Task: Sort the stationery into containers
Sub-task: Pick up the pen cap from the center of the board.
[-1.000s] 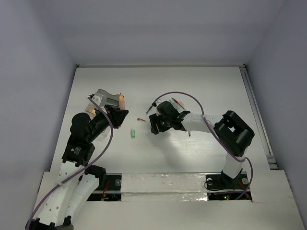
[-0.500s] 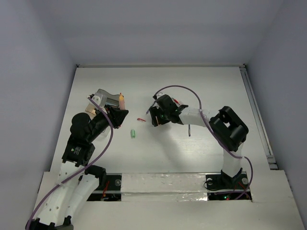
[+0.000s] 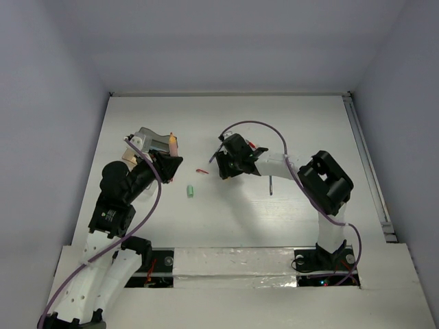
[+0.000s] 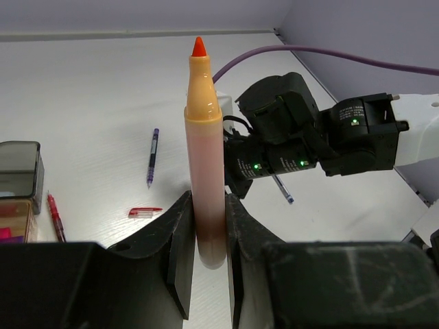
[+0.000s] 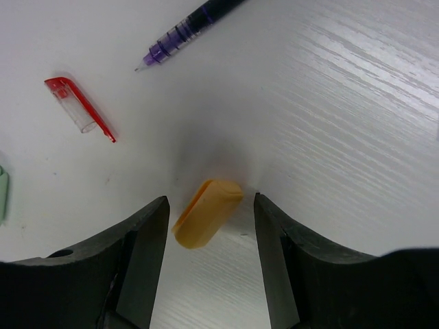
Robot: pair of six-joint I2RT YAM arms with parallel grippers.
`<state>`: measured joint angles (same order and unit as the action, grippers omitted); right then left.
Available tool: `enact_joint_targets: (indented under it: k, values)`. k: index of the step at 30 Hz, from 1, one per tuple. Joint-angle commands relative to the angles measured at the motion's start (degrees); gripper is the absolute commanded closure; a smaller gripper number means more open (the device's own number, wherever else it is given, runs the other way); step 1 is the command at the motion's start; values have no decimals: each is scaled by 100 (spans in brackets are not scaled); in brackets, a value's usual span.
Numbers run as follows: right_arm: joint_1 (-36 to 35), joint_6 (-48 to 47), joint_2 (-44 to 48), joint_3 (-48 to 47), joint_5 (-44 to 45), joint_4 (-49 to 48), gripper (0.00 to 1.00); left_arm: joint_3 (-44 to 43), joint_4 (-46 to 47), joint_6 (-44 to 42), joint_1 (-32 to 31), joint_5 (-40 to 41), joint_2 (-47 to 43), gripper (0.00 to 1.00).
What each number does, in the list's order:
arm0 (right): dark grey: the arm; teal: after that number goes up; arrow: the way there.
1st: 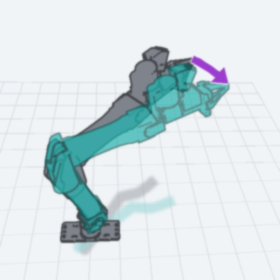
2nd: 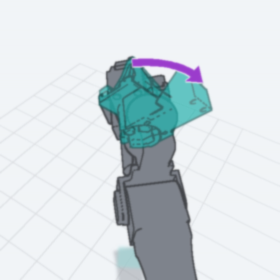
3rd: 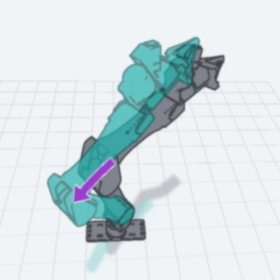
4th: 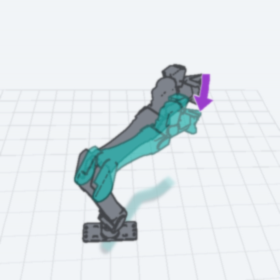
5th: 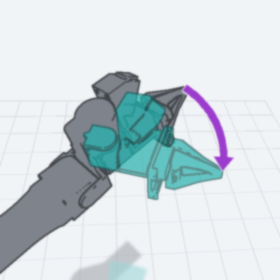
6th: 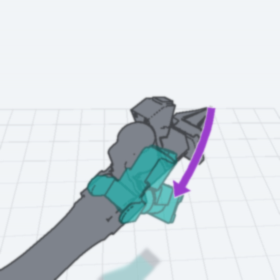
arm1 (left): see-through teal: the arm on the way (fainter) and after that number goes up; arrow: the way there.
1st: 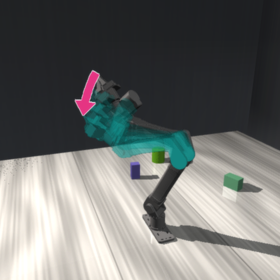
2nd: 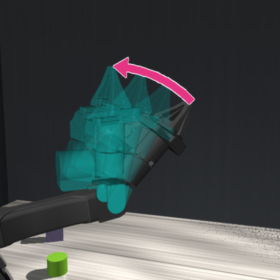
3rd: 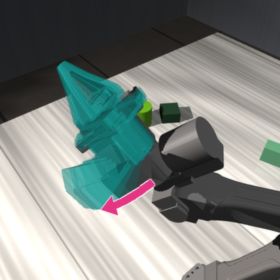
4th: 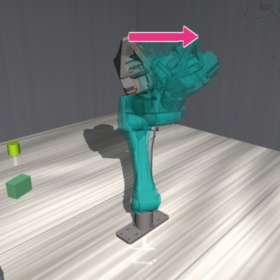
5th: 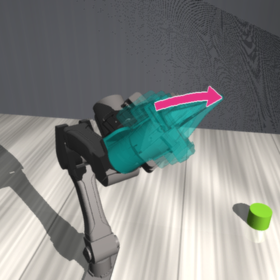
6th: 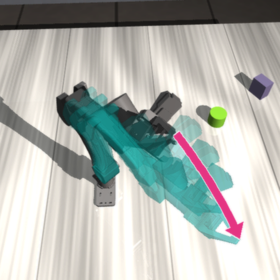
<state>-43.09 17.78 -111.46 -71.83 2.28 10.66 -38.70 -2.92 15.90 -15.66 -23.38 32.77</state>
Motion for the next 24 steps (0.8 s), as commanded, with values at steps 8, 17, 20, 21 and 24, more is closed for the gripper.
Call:
enact_joint_targets:
  k: [8,17,20,21,24]
  values:
    - [38,287,176,-16,115,535,47,-85,248,-34,63,-27,-61,100]
    - [38,498,-7,38,-518,165,48,-77,248,-34,63,-44,-105,100]
    - [90,507,-69,3,-440,200,50,-85,257,-34,63,-44,-96,100]
    - [90,490,-86,-32,-326,244,50,-85,257,-34,63,-53,-96,100]
    - [90,463,-104,-41,-264,262,53,-77,257,-26,63,-53,-96,100]
